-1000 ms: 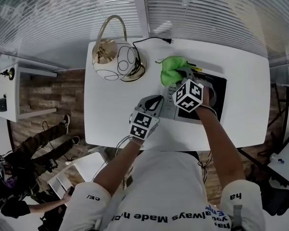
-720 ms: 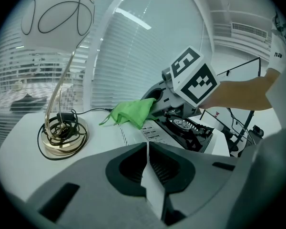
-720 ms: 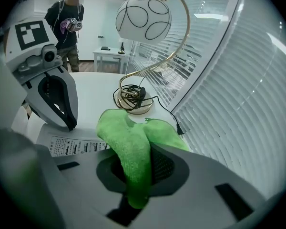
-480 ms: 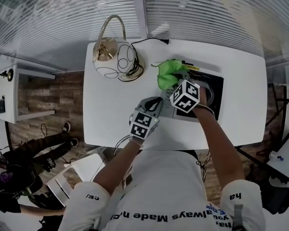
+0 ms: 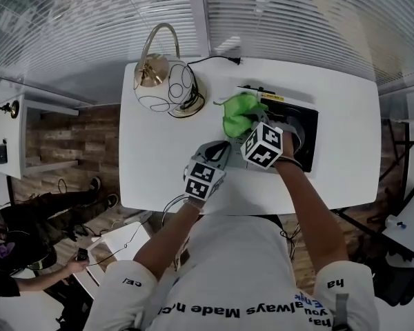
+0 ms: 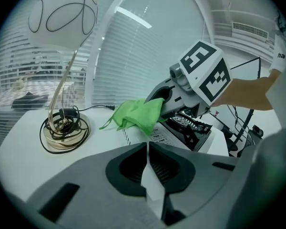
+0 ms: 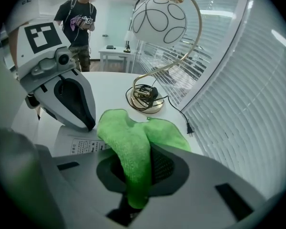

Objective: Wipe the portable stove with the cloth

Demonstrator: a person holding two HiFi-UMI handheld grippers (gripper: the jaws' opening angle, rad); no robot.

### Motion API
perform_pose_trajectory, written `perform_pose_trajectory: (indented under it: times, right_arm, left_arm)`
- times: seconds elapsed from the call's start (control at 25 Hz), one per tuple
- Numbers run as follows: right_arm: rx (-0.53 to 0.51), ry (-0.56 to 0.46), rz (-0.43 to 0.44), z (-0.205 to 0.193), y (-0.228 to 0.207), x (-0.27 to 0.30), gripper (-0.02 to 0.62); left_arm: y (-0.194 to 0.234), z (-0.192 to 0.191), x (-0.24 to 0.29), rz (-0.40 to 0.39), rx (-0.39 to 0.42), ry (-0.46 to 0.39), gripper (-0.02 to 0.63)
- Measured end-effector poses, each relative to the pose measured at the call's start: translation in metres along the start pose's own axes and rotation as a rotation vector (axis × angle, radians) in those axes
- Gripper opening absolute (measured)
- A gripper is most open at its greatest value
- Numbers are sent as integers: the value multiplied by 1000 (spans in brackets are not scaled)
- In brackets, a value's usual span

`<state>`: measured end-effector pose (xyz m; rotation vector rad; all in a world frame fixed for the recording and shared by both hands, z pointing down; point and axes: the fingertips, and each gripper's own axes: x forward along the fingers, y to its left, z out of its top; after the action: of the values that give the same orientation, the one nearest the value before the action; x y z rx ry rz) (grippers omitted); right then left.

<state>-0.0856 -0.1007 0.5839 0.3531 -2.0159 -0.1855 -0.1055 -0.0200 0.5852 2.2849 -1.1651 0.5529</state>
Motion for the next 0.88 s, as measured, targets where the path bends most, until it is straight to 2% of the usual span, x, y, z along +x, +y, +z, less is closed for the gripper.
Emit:
perform_pose_trajectory:
  times: [0.88]
  right_arm:
    - [-15,38,82,2,33,-12,41]
  left_arm:
    - [10,-11,-11,24,-26,22,23]
